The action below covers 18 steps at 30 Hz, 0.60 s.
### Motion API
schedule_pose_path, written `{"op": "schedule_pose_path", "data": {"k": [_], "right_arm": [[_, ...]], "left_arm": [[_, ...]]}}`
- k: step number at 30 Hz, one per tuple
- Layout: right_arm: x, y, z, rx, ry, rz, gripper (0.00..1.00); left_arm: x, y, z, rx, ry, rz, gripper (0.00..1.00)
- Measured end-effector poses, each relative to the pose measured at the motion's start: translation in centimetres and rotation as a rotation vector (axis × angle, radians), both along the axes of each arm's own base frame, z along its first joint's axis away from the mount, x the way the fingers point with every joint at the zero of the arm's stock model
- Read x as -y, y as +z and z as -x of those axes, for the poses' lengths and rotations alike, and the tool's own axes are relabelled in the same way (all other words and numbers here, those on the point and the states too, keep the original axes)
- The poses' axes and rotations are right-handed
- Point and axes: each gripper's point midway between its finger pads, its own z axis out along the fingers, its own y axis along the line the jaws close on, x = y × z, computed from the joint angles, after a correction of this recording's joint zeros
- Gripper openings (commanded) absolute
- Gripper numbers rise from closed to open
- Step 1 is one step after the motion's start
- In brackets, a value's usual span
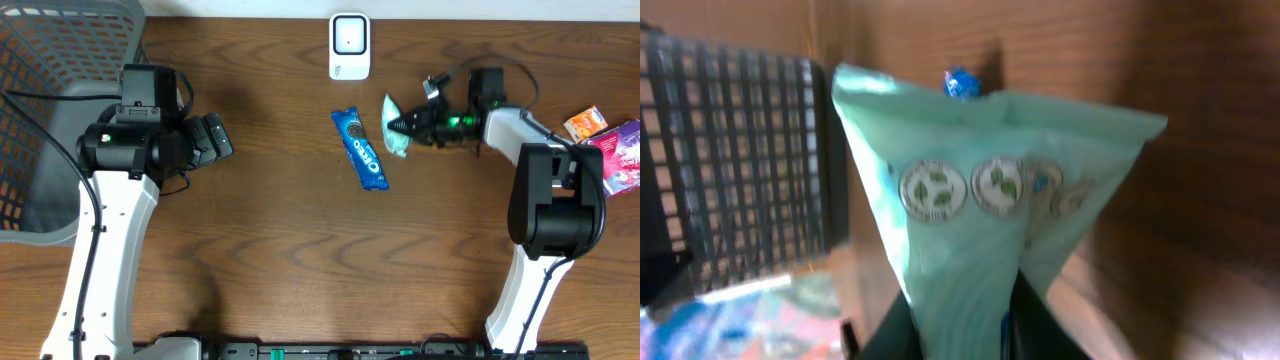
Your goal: Scan the item barcode
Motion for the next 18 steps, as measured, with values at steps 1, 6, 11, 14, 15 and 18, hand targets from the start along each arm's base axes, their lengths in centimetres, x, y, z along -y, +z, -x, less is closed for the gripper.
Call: {"op": "schedule_pose_path", "data": {"k": [1,6,11,14,15,18], "right_arm": [[0.1,-0.4,0.2,-0.012,-0.012,-0.015,0.20],[2.4,-1.3,0.1,-0.072,-0.099,-0.034,0.27],[6.3,-2.2,-0.4,-0.137,-0.214,0.003,0.42],[8.2,-2.7,-0.2,-0.183,-0.261,0.042,0.44],[8.7,-2.6,-0.1,-0.193,-0.274,0.063,0.45],[10.4,-2.4,0.3,-0.223,-0.313,0.183,0.45]], "left_arm": [[0.0,0.0,0.0,0.000,0.000,0.000,0.98],[0.0,0.0,0.0,0.000,0.000,0.000,0.98],[0.0,0.0,0.0,0.000,0.000,0.000,0.98],[0.0,0.0,0.0,0.000,0.000,0.000,0.98],[0.0,0.0,0.0,0.000,0.000,0.000,0.98],[0.0,0.0,0.0,0.000,0.000,0.000,0.98]]}}
